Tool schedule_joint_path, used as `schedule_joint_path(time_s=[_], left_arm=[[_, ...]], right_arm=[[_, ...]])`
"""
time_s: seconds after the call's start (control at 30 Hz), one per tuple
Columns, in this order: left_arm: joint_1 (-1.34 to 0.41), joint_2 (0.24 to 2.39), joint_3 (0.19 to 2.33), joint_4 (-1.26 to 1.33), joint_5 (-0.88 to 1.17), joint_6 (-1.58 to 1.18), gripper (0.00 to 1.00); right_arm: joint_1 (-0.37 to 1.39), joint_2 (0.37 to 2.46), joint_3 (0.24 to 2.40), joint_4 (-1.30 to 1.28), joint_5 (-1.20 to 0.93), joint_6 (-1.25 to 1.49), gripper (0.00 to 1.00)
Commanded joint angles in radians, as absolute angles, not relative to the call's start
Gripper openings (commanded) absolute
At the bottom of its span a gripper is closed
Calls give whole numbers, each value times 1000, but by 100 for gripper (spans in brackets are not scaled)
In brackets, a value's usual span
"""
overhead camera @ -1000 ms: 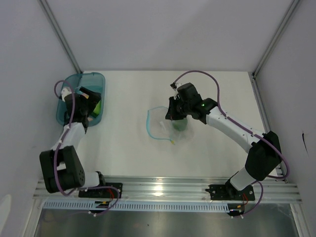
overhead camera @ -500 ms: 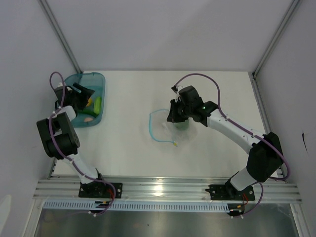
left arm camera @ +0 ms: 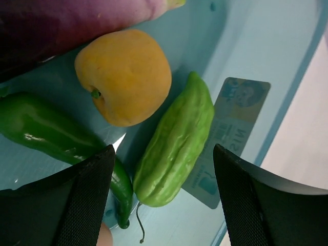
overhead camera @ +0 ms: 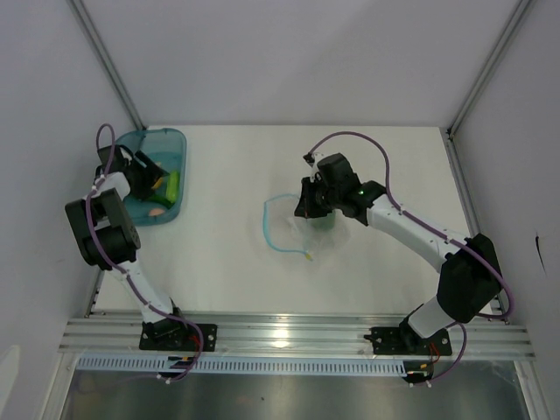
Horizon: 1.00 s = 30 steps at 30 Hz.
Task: Place the food in the zip-top bag and seal the zipper
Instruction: Pick up the fake vegetable from the bin.
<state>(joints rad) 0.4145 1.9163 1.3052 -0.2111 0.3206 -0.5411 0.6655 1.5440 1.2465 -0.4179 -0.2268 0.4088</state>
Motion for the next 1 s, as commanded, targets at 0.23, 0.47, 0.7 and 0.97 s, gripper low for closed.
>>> schedule_joint_path(time_s=[0.23, 0.47, 0.7, 0.97], left_arm=[[379, 1945, 1370, -317, 290, -496, 79], [316, 1974, 1483, -455, 155, -408, 76], [310, 2014, 1534, -503, 155, -396, 66], [313, 2055, 1588, -561, 143, -379, 53]], right_arm=[[667, 1482, 1229, -376, -239, 410, 0], [670, 1479, 1230, -374, -244, 411, 0], [670, 1476, 1232, -380, -241, 407, 0], [670, 1470, 1239, -377, -242, 403, 0]])
